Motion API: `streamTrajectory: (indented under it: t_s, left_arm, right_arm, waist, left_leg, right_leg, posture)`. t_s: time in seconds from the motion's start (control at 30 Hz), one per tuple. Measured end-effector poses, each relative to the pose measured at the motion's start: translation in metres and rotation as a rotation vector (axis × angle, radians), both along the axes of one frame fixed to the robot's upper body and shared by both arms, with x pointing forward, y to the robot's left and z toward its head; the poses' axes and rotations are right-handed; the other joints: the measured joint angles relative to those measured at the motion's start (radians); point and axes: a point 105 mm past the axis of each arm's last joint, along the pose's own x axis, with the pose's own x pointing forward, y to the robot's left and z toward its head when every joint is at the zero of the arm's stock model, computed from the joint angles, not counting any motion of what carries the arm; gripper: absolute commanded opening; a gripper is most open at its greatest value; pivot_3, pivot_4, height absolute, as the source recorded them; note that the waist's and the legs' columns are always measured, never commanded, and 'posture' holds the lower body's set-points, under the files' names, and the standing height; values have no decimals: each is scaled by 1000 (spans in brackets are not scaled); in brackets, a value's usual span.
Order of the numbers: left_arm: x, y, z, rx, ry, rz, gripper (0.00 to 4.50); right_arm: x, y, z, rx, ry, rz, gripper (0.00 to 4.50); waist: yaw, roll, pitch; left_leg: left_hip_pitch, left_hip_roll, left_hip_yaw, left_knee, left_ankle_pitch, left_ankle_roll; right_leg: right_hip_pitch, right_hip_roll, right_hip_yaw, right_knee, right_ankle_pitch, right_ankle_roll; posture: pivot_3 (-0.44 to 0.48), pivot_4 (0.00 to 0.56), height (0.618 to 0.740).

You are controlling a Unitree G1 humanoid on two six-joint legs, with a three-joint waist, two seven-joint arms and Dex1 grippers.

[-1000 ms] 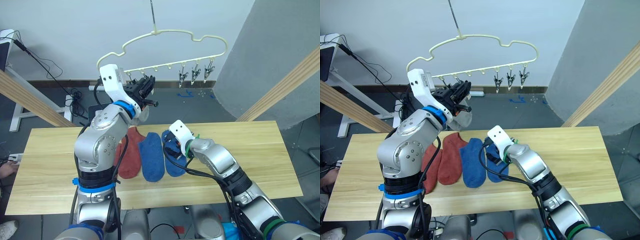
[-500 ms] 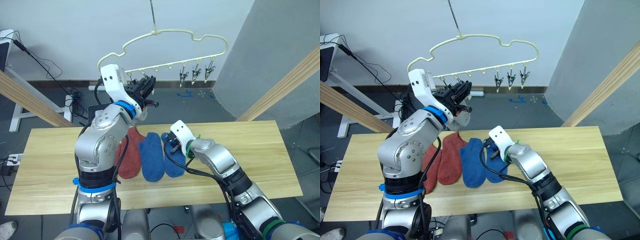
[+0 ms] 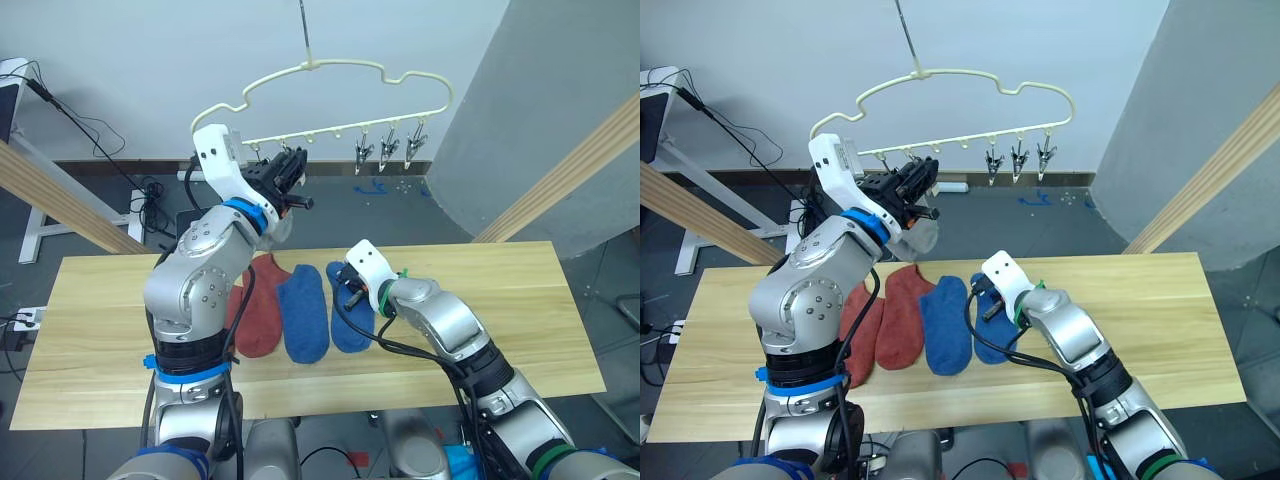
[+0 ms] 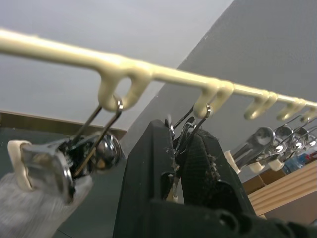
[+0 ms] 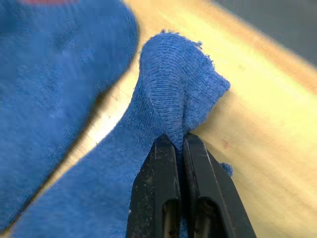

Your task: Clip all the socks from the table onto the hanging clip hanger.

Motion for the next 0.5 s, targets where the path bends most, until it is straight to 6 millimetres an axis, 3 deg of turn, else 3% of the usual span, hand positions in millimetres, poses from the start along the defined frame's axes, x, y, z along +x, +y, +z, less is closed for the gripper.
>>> streamTrajectory:
  t_s: [0.2, 0.43, 0.5]
  left_arm:
    - [3, 5, 8, -50, 29, -23, 316]
    - [2, 5, 6, -45, 50, -44, 316]
    - [1, 6, 6, -41, 58, -47, 316]
  right_arm:
    - [-2, 8, 44, 176, -134, 73, 32]
    - [-3, 13, 58, 248, -146, 96, 32]
    - [-1, 18, 70, 278, -170, 111, 32]
  waist:
    - [2, 0, 0]
    - [1, 0, 0]
    - [1, 0, 0]
  left_leg:
    - [0, 0, 0, 0, 0, 0]
    - [0, 0, 0, 0, 0, 0]
    - [0, 0, 0, 0, 0, 0]
  right_leg:
    - [0, 0, 0, 0, 0, 0]
    - [0, 0, 0, 0, 1, -1]
    - [0, 0, -1, 1, 1, -1]
  posture:
    - [-221, 377, 740]
    - [-219, 367, 740]
    - [-219, 365, 740]
